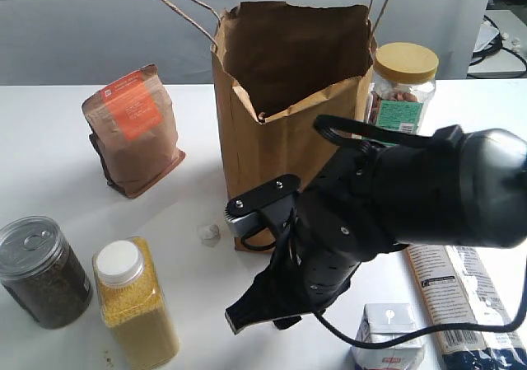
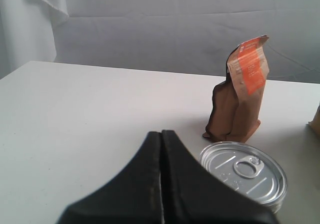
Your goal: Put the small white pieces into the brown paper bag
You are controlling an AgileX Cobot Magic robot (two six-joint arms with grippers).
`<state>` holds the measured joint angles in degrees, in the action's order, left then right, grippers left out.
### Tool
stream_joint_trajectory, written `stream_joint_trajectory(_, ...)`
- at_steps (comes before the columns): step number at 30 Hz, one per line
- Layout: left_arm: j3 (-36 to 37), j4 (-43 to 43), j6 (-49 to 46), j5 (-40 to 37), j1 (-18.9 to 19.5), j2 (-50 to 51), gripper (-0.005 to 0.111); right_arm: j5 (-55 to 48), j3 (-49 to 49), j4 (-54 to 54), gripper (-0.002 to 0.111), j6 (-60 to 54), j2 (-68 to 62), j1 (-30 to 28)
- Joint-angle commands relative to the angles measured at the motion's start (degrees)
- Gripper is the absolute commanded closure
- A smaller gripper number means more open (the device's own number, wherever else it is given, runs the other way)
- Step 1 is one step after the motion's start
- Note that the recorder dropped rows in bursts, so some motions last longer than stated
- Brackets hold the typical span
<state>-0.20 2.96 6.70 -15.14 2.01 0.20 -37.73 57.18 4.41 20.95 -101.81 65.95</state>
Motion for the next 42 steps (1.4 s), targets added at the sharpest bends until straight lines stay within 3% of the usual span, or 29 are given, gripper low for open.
stream_joint_trajectory(1,0.20,-0.45,0.19,0.24,-0.31,-0.20,0.107,3.17,-0.06,1.64,0.063,0.90,-2.79,-0.83)
stream_joint_trajectory(13,0.20,-0.45,0.19,0.24,-0.31,-0.20,0.107,8.14,-0.06,4.12,0.067,1.49,-8.57,-2.70)
stream_joint_trajectory(24,0.20,-0.45,0.19,0.24,-0.31,-0.20,0.107,8.14,-0.06,4.12,0.108,1.57,-5.73,-1.81)
stream_joint_trajectory(37,0.20,-0.45,0.19,0.24,-0.31,-0.20,0.107,12.57,-0.06,7.19,0.108,3.77,15.17,8.06)
stream_joint_trajectory(42,0.20,-0.45,0.19,0.24,-0.31,-0.20,0.107,19.59,-0.06,16.57,0.108,9.36,22.53,7.23)
